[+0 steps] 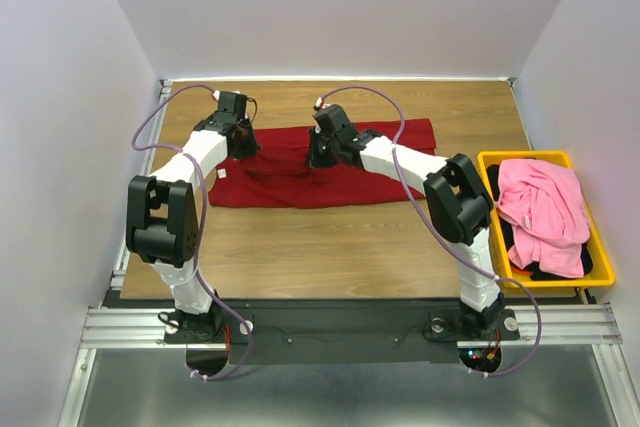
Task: Fold and stack the t-shirts
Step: Fold the tshirt
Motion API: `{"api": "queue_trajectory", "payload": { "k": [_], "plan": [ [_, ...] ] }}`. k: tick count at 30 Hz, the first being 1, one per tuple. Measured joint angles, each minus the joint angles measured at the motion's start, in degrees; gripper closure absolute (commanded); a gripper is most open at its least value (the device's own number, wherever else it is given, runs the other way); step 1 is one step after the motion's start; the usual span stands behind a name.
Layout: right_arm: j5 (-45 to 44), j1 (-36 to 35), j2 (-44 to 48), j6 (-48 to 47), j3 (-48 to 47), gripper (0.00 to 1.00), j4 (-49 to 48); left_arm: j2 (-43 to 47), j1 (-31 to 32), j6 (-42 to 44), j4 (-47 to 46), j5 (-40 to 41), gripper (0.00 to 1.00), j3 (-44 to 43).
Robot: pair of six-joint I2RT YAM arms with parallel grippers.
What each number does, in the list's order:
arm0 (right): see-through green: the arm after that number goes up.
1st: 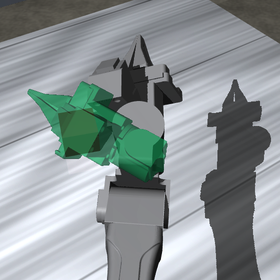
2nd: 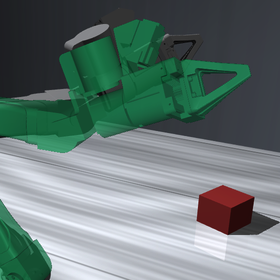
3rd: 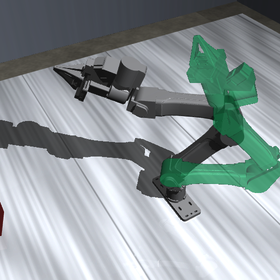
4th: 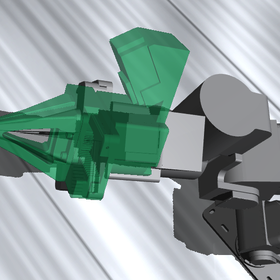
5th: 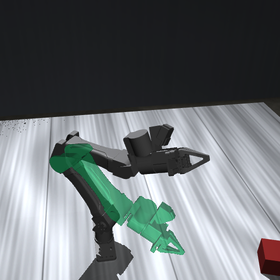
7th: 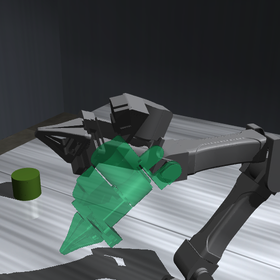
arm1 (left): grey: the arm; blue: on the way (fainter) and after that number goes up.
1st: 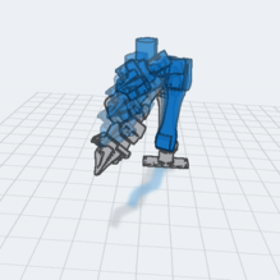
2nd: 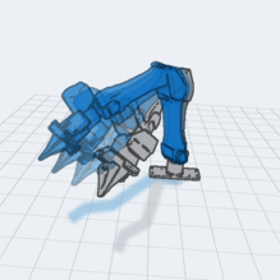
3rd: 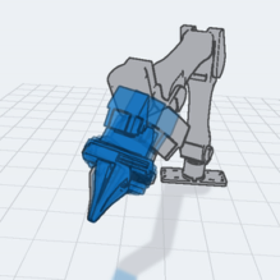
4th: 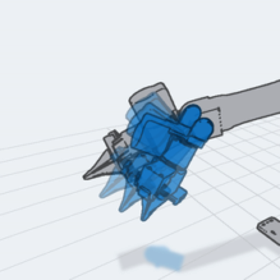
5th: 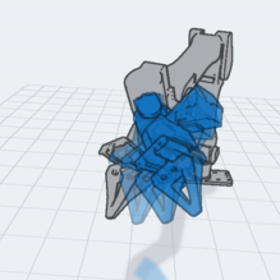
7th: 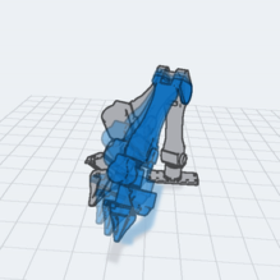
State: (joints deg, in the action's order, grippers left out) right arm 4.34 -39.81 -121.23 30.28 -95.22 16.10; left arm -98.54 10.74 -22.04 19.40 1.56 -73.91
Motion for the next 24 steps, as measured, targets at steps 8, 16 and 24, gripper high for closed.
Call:
{"api": "queue_trajectory", "payload": {
  "k": [8, 16, 24],
  "plan": [
    [-2.0, 0.8, -0.3, 0.7, 0.0, 0.98, -0.1, -3.7, 0.0, 0.2, -0.5, -0.1, 1.0, -0.8],
    [-5.2, 1.5, -0.3, 2.4, 0.0, 0.88, -0.1, -4.9, 0.0, 0.2, -0.8, -1.1, 1.0, -3.7],
    [-7.6, 1.6, -0.3, 4.3, 0.0, 0.79, -0.1, -4.9, 0.0, 0.1, -1.1, -2.8, 0.8, -4.5]
  ]
}}
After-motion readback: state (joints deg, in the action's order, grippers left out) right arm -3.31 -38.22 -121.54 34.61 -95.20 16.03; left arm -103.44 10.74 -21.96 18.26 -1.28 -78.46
